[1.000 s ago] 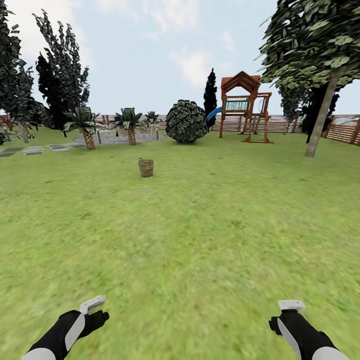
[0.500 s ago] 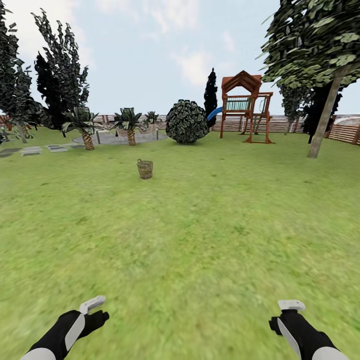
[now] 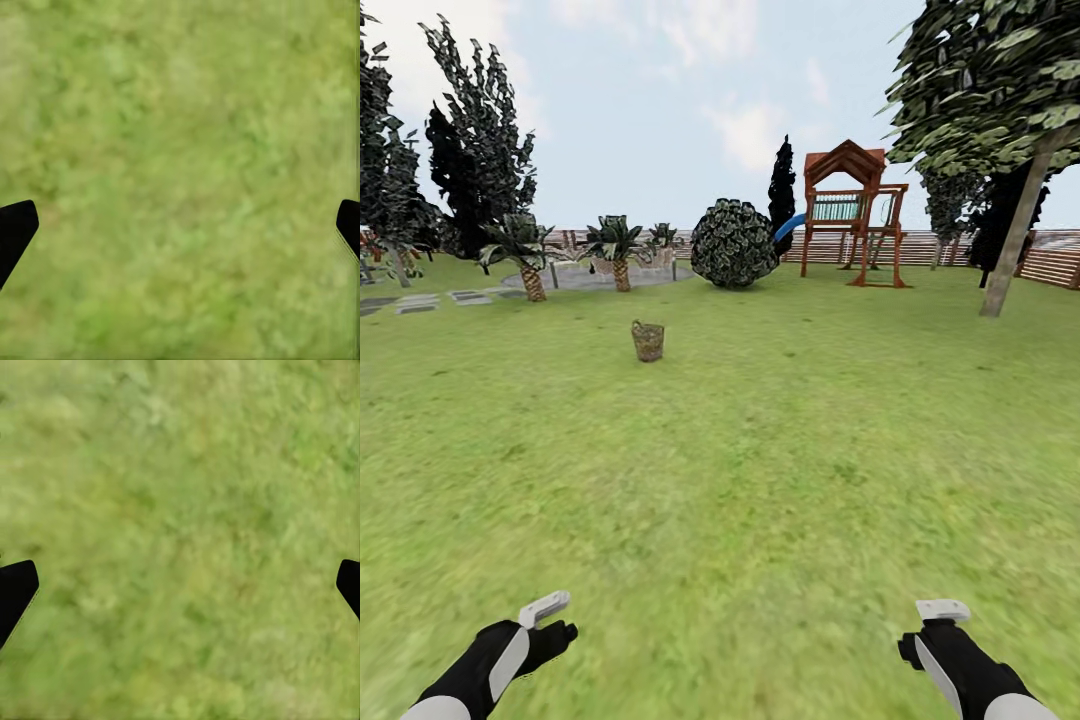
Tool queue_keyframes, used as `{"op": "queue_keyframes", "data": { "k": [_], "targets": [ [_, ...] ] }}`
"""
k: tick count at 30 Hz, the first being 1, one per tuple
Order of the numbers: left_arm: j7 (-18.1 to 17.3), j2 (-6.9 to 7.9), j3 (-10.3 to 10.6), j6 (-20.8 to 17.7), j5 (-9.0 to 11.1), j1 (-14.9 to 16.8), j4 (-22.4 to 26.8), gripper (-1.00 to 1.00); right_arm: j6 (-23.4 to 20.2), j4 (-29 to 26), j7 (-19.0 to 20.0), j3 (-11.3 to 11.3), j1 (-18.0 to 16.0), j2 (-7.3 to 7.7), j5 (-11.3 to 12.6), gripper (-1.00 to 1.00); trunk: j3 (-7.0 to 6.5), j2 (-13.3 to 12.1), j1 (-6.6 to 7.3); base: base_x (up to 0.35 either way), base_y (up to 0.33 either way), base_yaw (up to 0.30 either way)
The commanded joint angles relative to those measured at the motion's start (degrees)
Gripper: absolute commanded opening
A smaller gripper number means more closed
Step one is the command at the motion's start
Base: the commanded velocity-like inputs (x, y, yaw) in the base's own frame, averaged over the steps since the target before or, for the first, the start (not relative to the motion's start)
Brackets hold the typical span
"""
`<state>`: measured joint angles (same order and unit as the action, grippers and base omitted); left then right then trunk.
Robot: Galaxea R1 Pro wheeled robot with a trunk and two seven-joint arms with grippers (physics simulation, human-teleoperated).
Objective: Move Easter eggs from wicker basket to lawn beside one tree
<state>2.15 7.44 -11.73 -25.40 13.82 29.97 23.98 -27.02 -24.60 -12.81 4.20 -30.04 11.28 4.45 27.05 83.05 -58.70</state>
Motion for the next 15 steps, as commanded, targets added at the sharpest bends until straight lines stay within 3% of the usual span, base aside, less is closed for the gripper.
{"op": "queue_keyframes", "data": {
  "k": [1, 15],
  "targets": [
    [0.23, 0.01, -0.14, -0.35, 0.60, 0.01, 0.14, 1.00, -0.32, -0.10, -0.38, 0.45, -0.02, 0.06, 0.47, 1.00, 0.07, 0.03, -0.03, 0.328, 0.000, 0.000],
    [0.23, 0.07, -0.17, -0.35, 0.60, 0.00, 0.19, 1.00, -0.33, -0.10, -0.38, 0.46, -0.02, 0.06, 0.47, 1.00, 0.07, 0.03, -0.03, 0.328, 0.002, 0.000]
  ]
}}
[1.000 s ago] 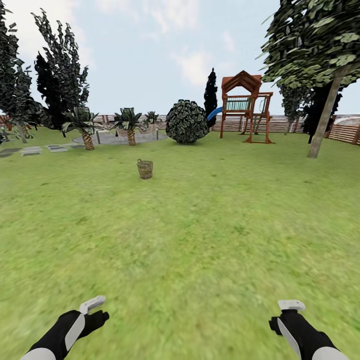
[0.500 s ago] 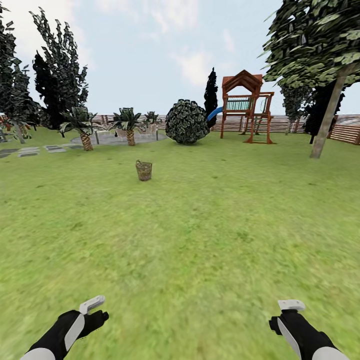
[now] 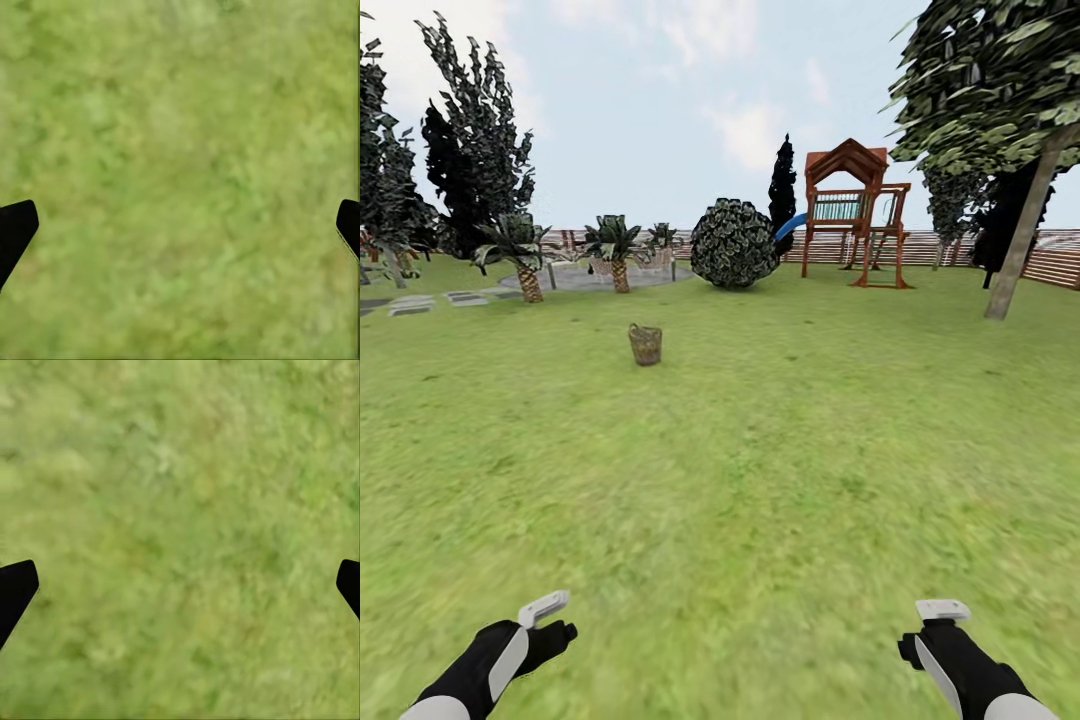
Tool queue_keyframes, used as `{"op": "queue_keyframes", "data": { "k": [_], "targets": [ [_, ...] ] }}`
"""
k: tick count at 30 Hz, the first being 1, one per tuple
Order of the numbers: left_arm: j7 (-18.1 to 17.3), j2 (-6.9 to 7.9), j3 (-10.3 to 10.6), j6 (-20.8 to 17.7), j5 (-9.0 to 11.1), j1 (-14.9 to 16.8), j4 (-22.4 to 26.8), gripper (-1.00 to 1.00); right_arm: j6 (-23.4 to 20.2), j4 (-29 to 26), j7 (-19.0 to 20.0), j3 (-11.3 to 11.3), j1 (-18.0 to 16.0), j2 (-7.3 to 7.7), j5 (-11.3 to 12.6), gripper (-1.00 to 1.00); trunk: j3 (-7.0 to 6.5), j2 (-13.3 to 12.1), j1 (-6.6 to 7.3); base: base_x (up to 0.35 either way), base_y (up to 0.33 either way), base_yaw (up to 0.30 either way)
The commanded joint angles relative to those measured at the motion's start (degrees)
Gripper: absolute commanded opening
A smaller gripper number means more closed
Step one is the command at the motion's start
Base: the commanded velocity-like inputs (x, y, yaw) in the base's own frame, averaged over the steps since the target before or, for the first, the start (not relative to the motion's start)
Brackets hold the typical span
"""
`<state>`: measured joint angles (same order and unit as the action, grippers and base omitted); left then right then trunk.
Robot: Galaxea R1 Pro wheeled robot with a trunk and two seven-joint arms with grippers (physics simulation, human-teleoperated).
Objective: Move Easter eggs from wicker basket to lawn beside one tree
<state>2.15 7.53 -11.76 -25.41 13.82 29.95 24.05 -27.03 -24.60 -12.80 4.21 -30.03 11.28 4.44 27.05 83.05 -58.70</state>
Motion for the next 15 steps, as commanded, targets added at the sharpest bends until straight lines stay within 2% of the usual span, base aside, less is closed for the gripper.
{"op": "queue_keyframes", "data": {
  "k": [1, 10, 15],
  "targets": [
    [0.23, 0.00, -0.15, -0.34, 0.60, 0.02, 0.11, 1.00, -0.31, -0.10, -0.38, 0.45, -0.02, 0.06, 0.48, 1.00, 0.07, 0.03, -0.03, 0.328, 0.048, 0.000],
    [0.22, 0.03, -0.19, -0.34, 0.60, 0.03, 0.12, 1.00, -0.27, -0.10, -0.38, 0.53, -0.02, 0.03, 0.40, 1.00, 0.07, 0.03, -0.03, 0.328, 0.077, 0.008],
    [0.23, -0.05, -0.19, -0.34, 0.60, 0.02, 0.10, 1.00, -0.30, -0.10, -0.38, 0.45, -0.02, 0.06, 0.42, 1.00, 0.07, 0.03, -0.03, 0.328, 0.083, 0.197]
  ]
}}
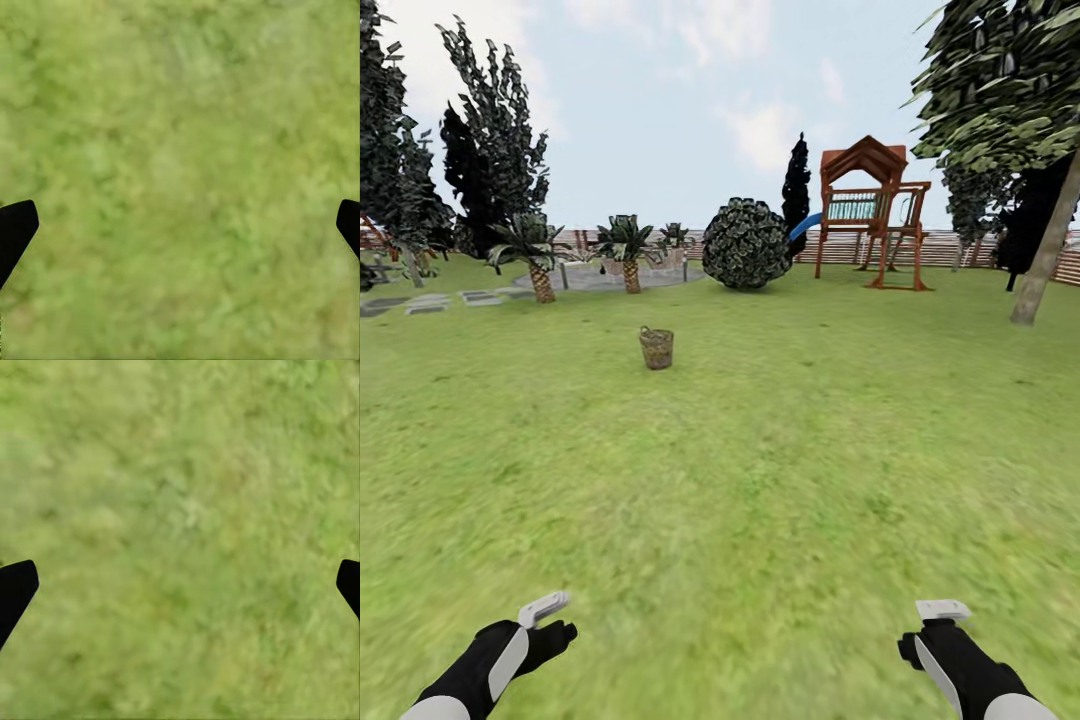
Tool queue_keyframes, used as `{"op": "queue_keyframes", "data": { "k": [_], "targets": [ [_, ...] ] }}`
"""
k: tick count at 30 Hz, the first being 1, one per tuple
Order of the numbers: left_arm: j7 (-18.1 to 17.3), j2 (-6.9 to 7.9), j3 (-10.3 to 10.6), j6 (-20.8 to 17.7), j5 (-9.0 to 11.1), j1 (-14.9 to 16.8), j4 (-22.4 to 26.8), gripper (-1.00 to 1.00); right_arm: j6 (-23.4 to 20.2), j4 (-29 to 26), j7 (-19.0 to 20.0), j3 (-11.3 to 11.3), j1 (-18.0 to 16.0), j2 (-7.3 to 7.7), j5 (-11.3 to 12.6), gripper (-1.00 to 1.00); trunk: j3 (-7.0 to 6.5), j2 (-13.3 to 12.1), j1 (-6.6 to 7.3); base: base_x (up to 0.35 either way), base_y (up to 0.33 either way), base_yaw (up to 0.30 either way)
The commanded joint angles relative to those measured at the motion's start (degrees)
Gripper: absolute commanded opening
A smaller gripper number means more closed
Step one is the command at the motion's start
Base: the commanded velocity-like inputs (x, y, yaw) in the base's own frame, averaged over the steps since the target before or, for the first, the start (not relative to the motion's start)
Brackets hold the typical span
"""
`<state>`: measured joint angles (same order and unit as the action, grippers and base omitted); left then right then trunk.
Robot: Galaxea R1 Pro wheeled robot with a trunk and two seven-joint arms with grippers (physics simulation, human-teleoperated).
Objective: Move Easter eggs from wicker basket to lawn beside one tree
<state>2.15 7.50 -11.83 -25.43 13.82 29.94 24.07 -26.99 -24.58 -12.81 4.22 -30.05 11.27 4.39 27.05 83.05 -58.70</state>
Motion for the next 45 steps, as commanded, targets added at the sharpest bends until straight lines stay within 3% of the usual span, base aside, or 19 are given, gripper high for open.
{"op": "queue_keyframes", "data": {
  "k": [1, 8, 45],
  "targets": [
    [0.23, -0.03, -0.12, -0.31, 0.59, 0.03, 0.07, 1.00, -0.36, -0.12, -0.38, 0.44, -0.01, 0.07, 0.49, 1.00, 0.07, 0.03, -0.03, 0.328, 0.084, 0.272],
    [0.23, -0.03, -0.12, -0.32, 0.59, 0.03, 0.05, 1.00, -0.35, -0.12, -0.38, 0.38, -0.01, 0.07, 0.53, 1.00, 0.07, 0.03, -0.03, 0.328, 0.084, 0.187],
    [0.23, -0.12, -0.12, -0.30, 0.59, 0.03, 0.02, 1.00, -0.26, -0.12, -0.31, 0.35, -0.01, 0.07, 0.67, 1.00, 0.07, 0.03, -0.03, 0.328, 0.044, 0.001]
  ]
}}
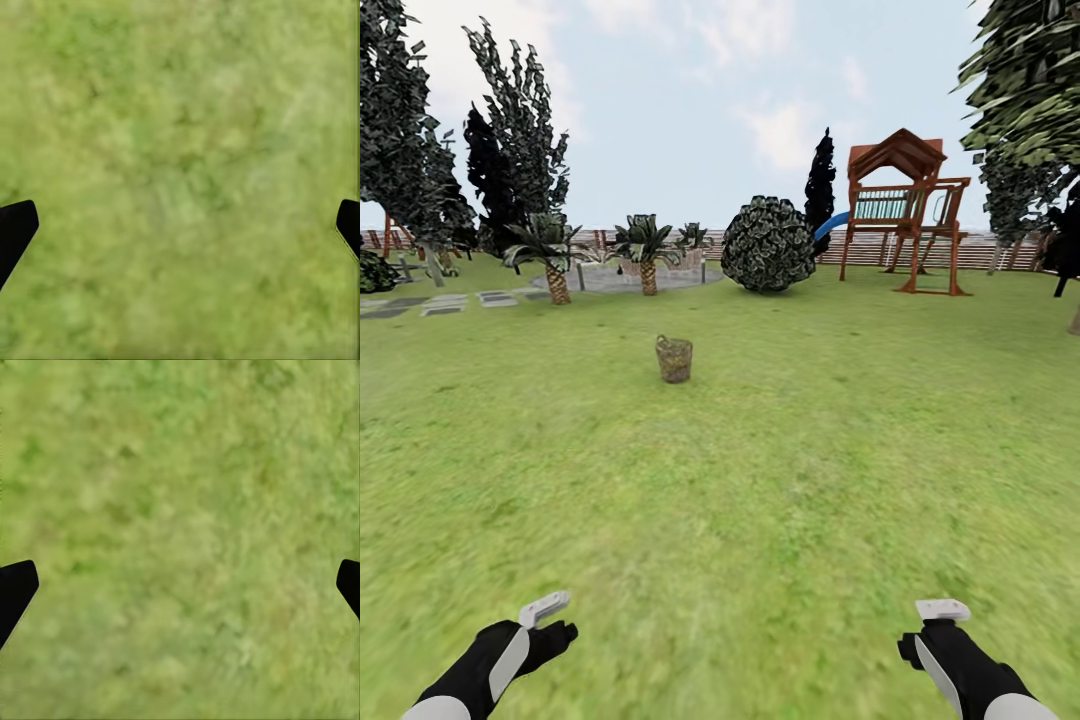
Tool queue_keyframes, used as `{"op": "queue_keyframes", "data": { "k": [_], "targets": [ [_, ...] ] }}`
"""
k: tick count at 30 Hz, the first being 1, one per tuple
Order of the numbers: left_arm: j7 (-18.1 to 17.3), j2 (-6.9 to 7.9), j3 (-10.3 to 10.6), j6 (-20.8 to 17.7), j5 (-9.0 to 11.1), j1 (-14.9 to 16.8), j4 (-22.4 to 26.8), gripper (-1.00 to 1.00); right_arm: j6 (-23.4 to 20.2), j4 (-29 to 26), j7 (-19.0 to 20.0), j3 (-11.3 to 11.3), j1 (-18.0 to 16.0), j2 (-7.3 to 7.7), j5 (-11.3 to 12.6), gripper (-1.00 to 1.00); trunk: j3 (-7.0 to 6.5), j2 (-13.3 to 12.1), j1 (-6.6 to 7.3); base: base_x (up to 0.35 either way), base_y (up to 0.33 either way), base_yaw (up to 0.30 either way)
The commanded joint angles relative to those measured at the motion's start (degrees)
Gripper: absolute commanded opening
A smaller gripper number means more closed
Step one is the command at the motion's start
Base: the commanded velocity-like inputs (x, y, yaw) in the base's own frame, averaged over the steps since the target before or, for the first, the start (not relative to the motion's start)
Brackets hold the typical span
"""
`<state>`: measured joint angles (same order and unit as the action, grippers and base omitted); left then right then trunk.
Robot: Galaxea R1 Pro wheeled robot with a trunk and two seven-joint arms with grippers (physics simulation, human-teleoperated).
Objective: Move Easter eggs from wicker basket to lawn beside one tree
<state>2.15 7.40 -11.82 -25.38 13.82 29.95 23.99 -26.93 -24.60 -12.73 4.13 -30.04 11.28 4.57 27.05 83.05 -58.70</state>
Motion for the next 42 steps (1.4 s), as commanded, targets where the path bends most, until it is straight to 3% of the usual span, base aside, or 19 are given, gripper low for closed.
{"op": "queue_keyframes", "data": {
  "k": [1, 42],
  "targets": [
    [0.23, -0.03, -0.14, -0.33, 0.59, 0.02, 0.10, 1.00, -0.31, -0.10, -0.37, 0.44, -0.02, 0.06, 0.50, 1.00, 0.07, 0.03, -0.03, 0.328, 0.000, 0.000],
    [0.23, -0.11, -0.14, -0.31, 0.59, 0.03, 0.12, 1.00, -0.31, -0.01, -0.40, 0.55, -0.02, 0.01, 0.35, 1.00, 0.07, 0.03, -0.03, 0.328, 0.000, 0.000]
  ]
}}
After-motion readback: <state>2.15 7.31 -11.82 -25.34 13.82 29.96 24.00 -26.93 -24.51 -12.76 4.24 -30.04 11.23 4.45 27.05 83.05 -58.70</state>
